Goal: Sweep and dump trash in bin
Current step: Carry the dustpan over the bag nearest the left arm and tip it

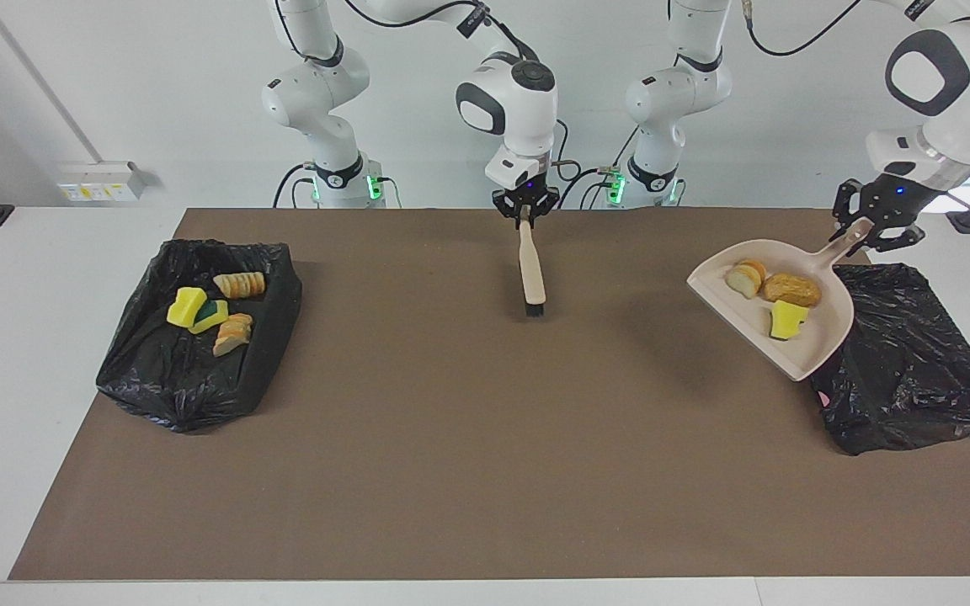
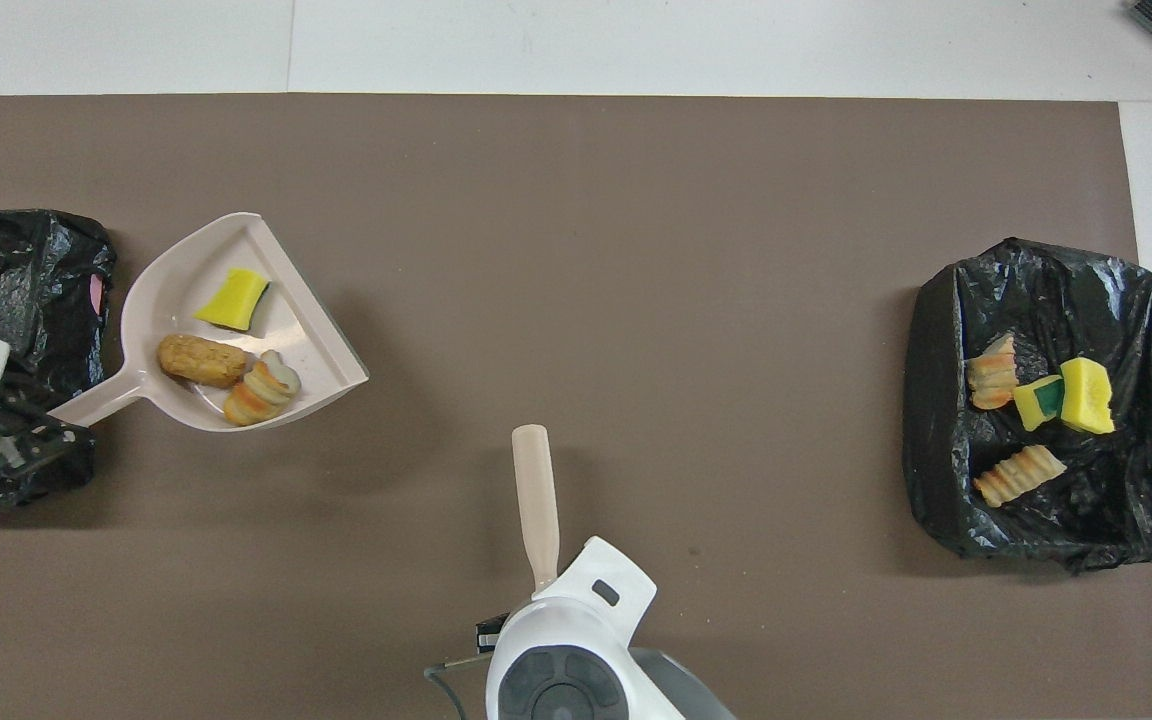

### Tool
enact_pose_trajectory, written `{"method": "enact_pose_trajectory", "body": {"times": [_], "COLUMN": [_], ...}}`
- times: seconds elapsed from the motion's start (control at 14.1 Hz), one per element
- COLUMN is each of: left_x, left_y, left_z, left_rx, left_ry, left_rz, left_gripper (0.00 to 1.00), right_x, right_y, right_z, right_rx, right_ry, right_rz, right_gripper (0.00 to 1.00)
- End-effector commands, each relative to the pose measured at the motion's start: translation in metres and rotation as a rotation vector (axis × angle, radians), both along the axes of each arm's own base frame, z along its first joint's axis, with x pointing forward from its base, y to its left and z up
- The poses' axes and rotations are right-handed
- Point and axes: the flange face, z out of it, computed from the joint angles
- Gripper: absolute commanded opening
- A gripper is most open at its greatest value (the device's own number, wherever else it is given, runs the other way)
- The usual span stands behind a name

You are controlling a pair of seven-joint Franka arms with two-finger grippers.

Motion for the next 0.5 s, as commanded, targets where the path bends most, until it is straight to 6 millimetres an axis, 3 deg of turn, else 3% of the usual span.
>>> {"method": "enact_pose_trajectory", "body": {"times": [0.0,0.07,0.14,0.21,0.28,0.35,0.43], "left_x": [-0.007,-0.012,-0.014,-0.018,-0.027,-0.032,-0.038], "left_y": [0.065,0.090,0.103,0.119,0.137,0.154,0.174], "left_z": [0.016,0.021,0.028,0.030,0.035,0.040,0.039], "left_rx": [0.014,0.052,0.101,0.133,0.149,0.166,0.197], "left_ry": [-0.011,-0.004,0.005,0.018,0.017,0.017,0.040], "left_rz": [-0.044,-0.061,-0.082,-0.079,-0.047,-0.023,-0.011], "left_gripper": [0.00,0.00,0.00,0.00,0.00,0.00,0.00], "right_x": [0.002,0.003,0.003,0.003,0.003,0.005,0.007], "right_y": [0.003,0.003,0.003,0.003,0.004,0.006,0.006], "right_z": [-0.008,-0.008,-0.008,-0.008,-0.007,-0.004,-0.001], "right_rx": [-0.008,-0.009,-0.011,-0.011,-0.013,-0.018,-0.041], "right_ry": [-0.017,-0.016,-0.015,-0.015,-0.016,-0.022,-0.024], "right_rz": [-0.013,-0.014,-0.014,-0.014,-0.011,-0.003,0.007], "right_gripper": [0.00,0.00,0.16,0.33,0.79,1.00,1.00]}}
